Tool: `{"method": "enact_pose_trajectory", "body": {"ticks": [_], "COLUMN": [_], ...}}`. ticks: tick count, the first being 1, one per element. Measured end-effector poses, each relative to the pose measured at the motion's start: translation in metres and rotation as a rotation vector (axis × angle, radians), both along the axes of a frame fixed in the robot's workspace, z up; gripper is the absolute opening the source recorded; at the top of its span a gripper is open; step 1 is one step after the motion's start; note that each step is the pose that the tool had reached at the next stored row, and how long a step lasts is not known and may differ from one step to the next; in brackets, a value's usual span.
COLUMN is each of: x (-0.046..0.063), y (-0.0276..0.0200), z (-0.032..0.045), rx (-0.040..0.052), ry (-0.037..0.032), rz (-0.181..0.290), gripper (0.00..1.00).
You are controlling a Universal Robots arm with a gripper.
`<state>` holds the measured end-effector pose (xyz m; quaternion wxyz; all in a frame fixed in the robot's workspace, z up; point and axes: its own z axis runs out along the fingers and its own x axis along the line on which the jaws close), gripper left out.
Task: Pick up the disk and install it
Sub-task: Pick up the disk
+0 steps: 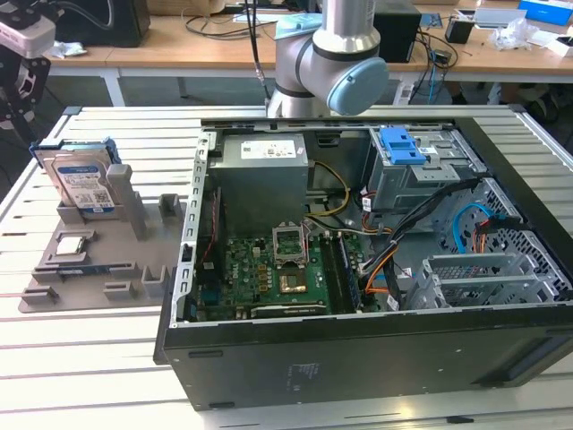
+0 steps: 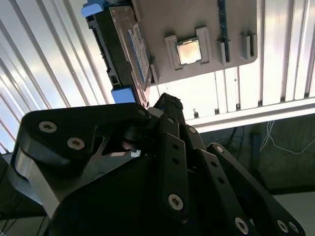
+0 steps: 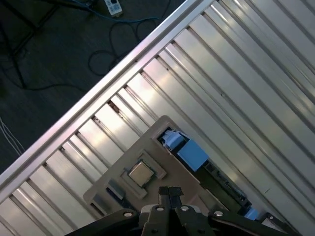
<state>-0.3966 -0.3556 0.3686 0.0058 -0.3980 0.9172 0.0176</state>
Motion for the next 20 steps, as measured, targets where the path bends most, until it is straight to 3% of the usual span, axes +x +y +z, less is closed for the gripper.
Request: {"method": "enact_pose_trajectory", "body": {"ticks": [20], "x": [0.0000], "y": [0.0000], "z": [0.0000], "rx": [0.0000], "ry": [0.0000], "rz": [0.276], "gripper": [0.11]}}
